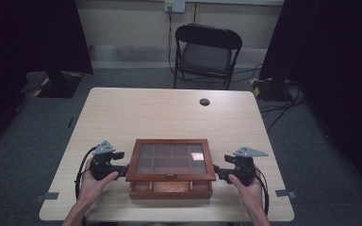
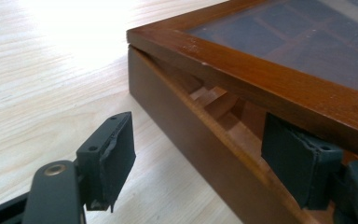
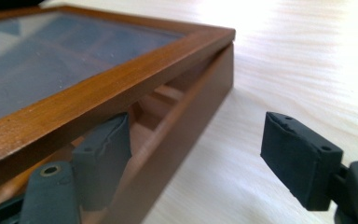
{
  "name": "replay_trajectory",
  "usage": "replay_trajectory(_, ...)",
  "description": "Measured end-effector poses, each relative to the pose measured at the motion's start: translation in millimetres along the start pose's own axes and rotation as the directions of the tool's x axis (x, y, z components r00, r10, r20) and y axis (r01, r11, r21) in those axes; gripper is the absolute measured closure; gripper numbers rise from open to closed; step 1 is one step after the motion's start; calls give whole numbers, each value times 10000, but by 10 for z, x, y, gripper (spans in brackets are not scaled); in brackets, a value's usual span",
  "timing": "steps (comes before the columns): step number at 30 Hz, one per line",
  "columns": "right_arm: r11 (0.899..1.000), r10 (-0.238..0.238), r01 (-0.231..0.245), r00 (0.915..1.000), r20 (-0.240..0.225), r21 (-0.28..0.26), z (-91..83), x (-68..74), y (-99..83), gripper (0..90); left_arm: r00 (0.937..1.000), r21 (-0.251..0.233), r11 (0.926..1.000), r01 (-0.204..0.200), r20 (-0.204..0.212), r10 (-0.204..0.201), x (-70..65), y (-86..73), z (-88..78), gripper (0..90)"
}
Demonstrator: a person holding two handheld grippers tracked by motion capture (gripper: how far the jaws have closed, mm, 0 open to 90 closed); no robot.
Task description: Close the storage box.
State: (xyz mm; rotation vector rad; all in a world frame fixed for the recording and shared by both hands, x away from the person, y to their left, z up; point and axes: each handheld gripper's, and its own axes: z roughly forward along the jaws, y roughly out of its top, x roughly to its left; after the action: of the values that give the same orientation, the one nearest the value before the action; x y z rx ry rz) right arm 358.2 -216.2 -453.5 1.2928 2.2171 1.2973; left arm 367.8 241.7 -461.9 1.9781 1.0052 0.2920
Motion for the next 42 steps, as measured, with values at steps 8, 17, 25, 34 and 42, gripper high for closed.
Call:
replay_trajectory(8, 9991, 334, -337, 9994, -128, -254, -68, -46, -40, 235, 9998, 86, 9998, 176, 109, -177, 31, -53, -32, 227)
replay_trajectory(17, 9990, 404, -402, 9992, 75, -176, -79, -76, -84, 232, 9990, 146, 9993, 352, -287, -348, 97, -90, -60, 235)
replay_trajectory(25, 9983, 573, -575, 9905, 1253, -17, -148, -249, -169, 179, 9971, 334, 9985, 431, -644, -409, 211, -127, -86, 218)
replay_trajectory(34, 9822, 1633, -1819, 9501, 2656, 469, -225, -637, -446, 160, 9832, 917, 9898, 1089, -1568, -936, 543, -251, -148, 190)
replay_trajectory(42, 9862, 1251, -1589, 8989, 4198, 462, -197, -686, -515, 154, 9616, 1382, 9894, 441, -2744, -45, 610, -376, -105, 171)
